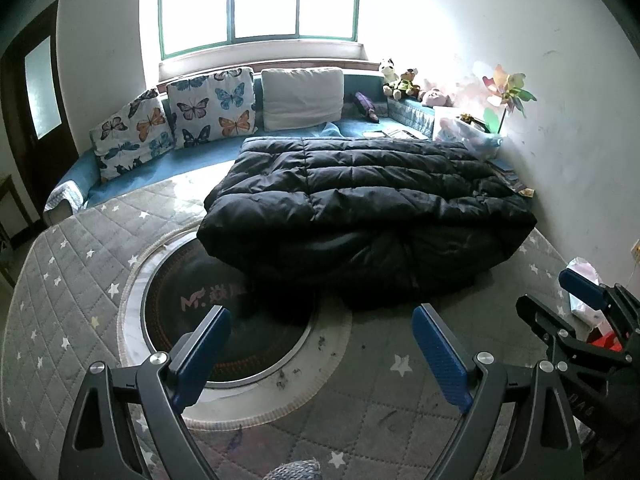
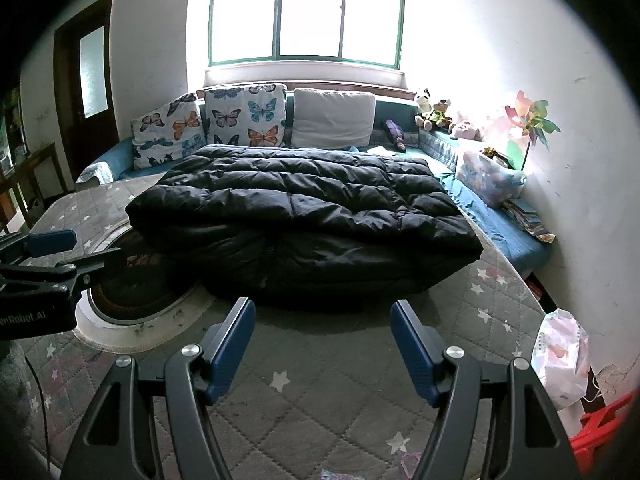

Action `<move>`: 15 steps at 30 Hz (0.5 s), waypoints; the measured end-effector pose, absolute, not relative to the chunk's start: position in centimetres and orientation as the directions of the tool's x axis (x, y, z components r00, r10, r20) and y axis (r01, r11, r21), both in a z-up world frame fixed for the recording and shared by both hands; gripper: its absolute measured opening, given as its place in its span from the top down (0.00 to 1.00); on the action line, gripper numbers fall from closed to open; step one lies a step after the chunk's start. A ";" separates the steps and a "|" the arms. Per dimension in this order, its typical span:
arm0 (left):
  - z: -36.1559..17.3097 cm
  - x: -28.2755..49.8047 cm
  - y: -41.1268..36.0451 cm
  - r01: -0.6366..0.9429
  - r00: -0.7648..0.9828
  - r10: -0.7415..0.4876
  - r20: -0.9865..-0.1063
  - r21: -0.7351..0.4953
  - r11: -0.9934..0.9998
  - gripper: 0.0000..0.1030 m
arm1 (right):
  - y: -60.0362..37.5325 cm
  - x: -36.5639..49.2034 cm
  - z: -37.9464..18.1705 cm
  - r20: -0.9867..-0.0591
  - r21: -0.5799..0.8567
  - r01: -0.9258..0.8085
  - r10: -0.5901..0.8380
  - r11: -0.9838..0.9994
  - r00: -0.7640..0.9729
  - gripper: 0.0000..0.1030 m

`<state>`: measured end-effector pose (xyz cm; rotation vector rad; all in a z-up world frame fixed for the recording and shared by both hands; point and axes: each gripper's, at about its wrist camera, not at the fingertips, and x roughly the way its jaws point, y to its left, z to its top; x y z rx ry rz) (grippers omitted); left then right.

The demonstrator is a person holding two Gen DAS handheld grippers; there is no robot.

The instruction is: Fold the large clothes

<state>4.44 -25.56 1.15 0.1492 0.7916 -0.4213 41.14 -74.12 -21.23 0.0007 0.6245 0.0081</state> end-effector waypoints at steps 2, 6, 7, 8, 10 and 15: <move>1.1 4.5 -25.6 0.419 0.625 -0.309 -0.717 -0.025 0.907 0.05 | -74.2 41.2 -21.3 -0.584 0.000 -0.006 0.005 1.000 0.812 0.26; 1.1 4.5 -25.6 0.418 0.625 -0.309 -0.717 -0.028 0.908 0.05 | -74.2 41.2 -21.2 -0.584 0.001 -0.006 0.006 1.000 0.812 0.26; 1.0 4.5 -25.6 0.417 0.625 -0.308 -0.717 -0.027 0.909 0.05 | -74.2 41.2 -21.2 -0.584 0.003 -0.006 0.007 1.000 0.812 0.26; 1.0 4.5 -25.6 0.416 0.625 -0.306 -0.718 -0.025 0.909 0.05 | -74.2 41.1 -21.3 -0.585 0.003 -0.008 0.008 1.000 0.811 0.26; 1.0 4.5 -25.5 0.415 0.625 -0.306 -0.719 -0.026 0.909 0.05 | -74.1 41.1 -21.2 -0.583 0.001 -0.005 0.004 1.000 0.812 0.26; 0.9 4.5 -25.6 0.415 0.625 -0.305 -0.719 -0.025 0.910 0.05 | -74.1 41.1 -21.2 -0.584 0.003 -0.006 0.006 1.000 0.812 0.26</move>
